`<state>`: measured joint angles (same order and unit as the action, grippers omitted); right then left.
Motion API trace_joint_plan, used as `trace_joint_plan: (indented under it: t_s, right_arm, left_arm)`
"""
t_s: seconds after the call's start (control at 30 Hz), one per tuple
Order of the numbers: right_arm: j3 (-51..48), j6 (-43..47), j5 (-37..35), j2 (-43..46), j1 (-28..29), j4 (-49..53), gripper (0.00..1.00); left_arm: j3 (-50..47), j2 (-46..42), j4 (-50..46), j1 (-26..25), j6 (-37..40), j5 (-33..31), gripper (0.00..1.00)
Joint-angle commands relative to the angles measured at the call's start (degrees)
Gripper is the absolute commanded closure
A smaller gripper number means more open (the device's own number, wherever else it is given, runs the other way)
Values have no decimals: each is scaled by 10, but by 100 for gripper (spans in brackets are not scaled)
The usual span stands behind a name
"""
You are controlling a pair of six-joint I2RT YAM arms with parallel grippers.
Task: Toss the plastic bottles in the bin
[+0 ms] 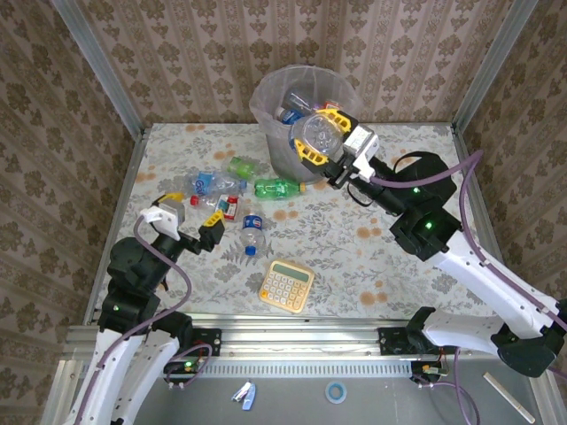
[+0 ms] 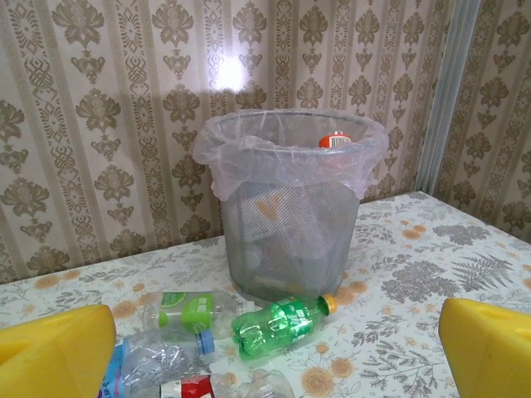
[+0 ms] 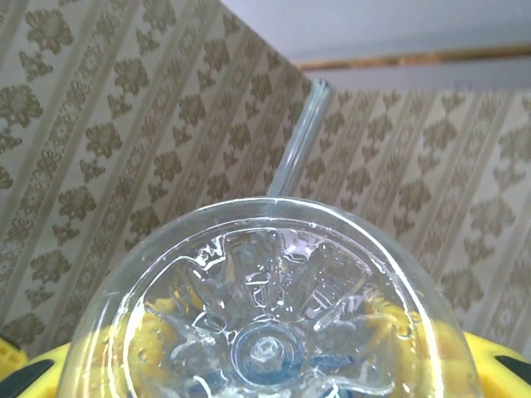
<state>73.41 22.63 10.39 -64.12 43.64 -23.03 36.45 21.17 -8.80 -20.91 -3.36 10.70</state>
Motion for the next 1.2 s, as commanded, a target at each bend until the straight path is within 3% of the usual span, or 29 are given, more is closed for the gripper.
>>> trace_joint_plan:
  t_s: [0.0,0.3,0.47,0.7,0.97,1.07,1.17]
  right_arm:
    - [28,70,17,-11,13,-83,74]
    - [38,185,26,-33,28,-148,77]
    - [37,204,27,-53,30,-198,77]
    - [75,216,-6,-106,27,-184,77]
    - [147,82,-53,-197,-67,-93,76]
    - [204,21,-74,-263,-118,-19,71]
    - [282,-11,-83,-343,-160,85,57]
  left_arm:
    - [-5,-7,18,3,15,-5,0]
    - [-7,-6,16,3,24,-17,0]
    - [-8,-6,15,4,30,-25,0]
    - [-6,-4,9,5,34,-37,0]
    - [0,0,-3,4,33,-40,0]
    - [5,7,-10,5,24,-35,0]
    - [6,20,-6,5,19,-9,0]
